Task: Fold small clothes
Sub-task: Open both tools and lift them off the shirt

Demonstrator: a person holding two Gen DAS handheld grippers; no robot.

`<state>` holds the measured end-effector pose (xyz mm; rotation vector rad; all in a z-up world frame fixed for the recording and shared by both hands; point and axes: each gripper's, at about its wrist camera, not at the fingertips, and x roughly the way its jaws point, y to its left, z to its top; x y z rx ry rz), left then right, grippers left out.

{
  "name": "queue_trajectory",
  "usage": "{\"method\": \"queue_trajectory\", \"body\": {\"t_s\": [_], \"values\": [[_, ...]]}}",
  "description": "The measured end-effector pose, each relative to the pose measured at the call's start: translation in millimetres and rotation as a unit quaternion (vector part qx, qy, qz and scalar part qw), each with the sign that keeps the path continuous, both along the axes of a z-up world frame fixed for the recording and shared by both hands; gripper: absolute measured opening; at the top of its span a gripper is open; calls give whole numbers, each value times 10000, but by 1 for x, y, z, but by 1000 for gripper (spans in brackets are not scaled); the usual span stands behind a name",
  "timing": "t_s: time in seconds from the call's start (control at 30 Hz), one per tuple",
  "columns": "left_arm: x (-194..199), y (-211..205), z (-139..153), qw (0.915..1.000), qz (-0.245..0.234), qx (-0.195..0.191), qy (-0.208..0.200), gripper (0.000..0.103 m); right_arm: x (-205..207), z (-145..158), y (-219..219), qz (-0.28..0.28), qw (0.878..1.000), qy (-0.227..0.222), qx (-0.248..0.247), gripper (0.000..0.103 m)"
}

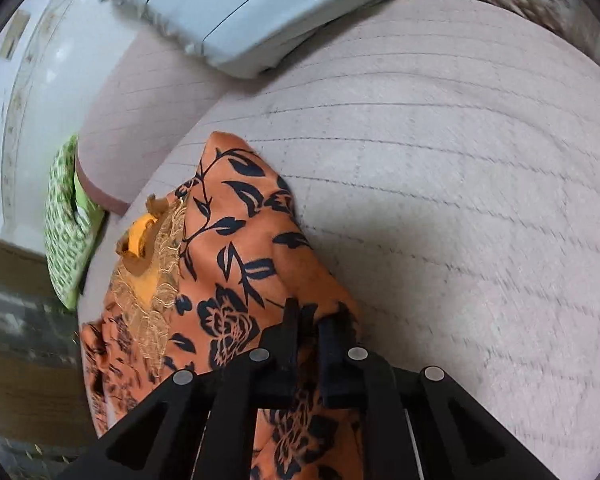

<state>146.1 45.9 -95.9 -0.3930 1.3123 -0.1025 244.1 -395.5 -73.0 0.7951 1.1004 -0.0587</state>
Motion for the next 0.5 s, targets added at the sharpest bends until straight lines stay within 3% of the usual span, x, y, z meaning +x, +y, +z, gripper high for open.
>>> {"method": "queue_trajectory", "body": {"t_s": [0.07, 0.27, 0.3, 0.33, 0.37, 0.4, 0.43, 0.5], "values": [[0, -6, 0, 9998, -48, 169, -24, 8, -15, 13, 1, -274, 9993, -191, 186, 7], [-6, 3, 15, 9987, 176, 340, -332, 8, -85, 72, 35, 231, 9879, -1512, -275, 11], [-9, 8, 23, 9982, 288, 212, -481, 8, -99, 75, 44, 359, 9848, -1676, -282, 21], [-13, 15, 34, 9962, 439, 82, -746, 8, -110, 75, 49, 445, 9826, -1790, -215, 41], [-17, 20, 44, 9934, 554, 75, -1001, 9, -121, 73, 57, 502, 9802, -1915, -65, 49], [-20, 24, 54, 9899, 662, 155, -1248, 20, -131, 71, 62, 471, 9772, -2066, 144, 52], [-24, 28, 64, 9858, 747, 201, -1489, 43, -140, 69, 69, 508, 9751, -2127, 379, 52], [-29, 40, 76, 9782, 921, 131, -1856, 73, -150, 69, 86, 853, 9749, -2014, 419, 52]]}}
